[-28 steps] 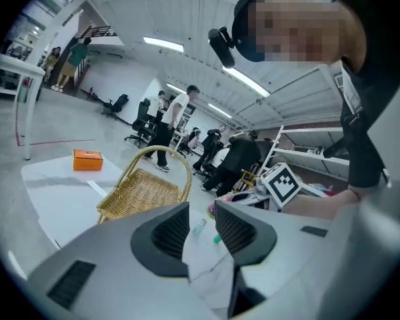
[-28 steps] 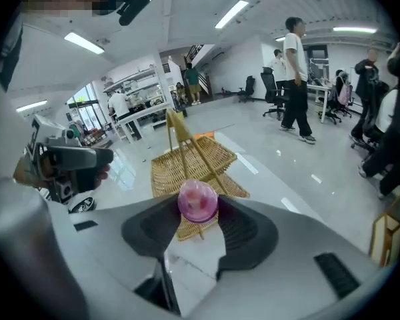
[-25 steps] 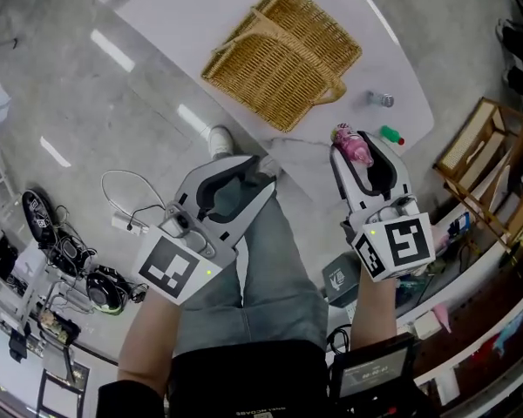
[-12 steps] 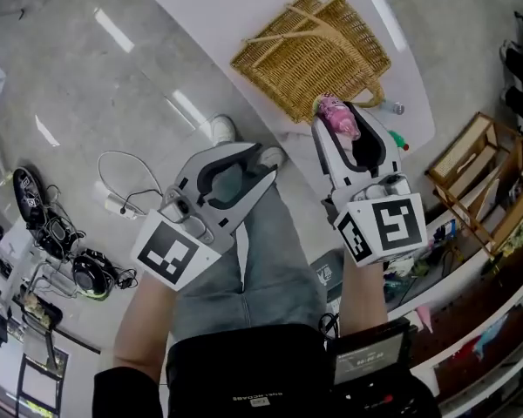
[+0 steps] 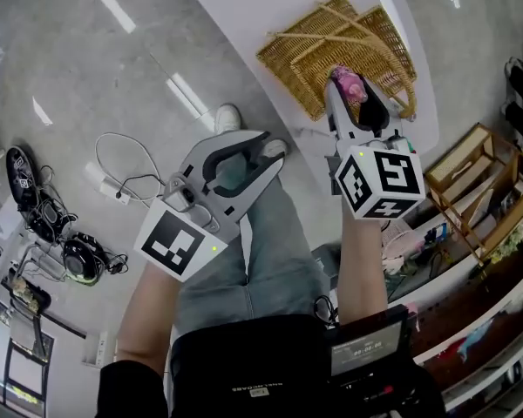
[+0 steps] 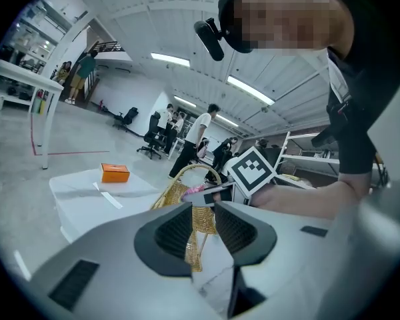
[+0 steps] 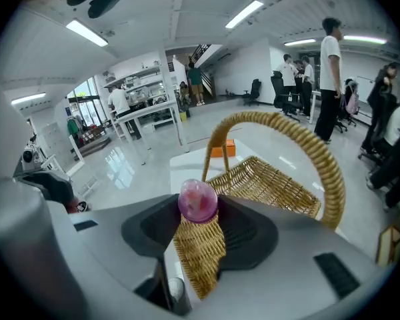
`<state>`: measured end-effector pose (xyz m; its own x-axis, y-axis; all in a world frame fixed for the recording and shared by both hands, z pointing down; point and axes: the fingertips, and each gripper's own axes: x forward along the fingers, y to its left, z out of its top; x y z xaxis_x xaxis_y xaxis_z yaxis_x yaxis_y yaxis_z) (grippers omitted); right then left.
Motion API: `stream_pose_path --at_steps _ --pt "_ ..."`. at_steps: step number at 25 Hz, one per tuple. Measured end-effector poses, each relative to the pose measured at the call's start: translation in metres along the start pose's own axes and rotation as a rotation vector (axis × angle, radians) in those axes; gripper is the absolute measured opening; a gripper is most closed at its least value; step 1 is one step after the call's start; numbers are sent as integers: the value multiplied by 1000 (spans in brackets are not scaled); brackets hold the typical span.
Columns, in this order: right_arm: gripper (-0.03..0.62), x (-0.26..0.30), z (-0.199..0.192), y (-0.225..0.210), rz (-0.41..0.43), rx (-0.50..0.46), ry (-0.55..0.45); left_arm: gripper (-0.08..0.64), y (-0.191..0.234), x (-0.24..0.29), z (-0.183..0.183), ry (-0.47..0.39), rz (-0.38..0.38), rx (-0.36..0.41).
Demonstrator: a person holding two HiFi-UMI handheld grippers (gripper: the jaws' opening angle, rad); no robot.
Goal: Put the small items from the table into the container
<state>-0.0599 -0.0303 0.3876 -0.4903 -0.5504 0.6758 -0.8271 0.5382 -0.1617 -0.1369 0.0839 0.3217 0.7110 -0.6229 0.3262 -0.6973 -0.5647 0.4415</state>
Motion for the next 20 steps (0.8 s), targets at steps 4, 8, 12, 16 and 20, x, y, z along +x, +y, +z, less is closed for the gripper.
stream_pose_path --at_steps 4,8,12,16,20 --pt "179 15 -6 -4 -20 7 33 104 7 -2 2 -6 -7 14" --pt "179 27 -13 -9 -35 19 68 104 13 -1 4 -13 -10 24" --pt "179 37 -23 -13 -31 12 118 104 16 2 6 -24 -9 29" --pt "179 42 -25 -12 -38 -19 141 104 15 1 6 -27 -12 40" --pt "179 46 -27 -7 -28 -54 161 104 15 3 5 -25 -9 29"
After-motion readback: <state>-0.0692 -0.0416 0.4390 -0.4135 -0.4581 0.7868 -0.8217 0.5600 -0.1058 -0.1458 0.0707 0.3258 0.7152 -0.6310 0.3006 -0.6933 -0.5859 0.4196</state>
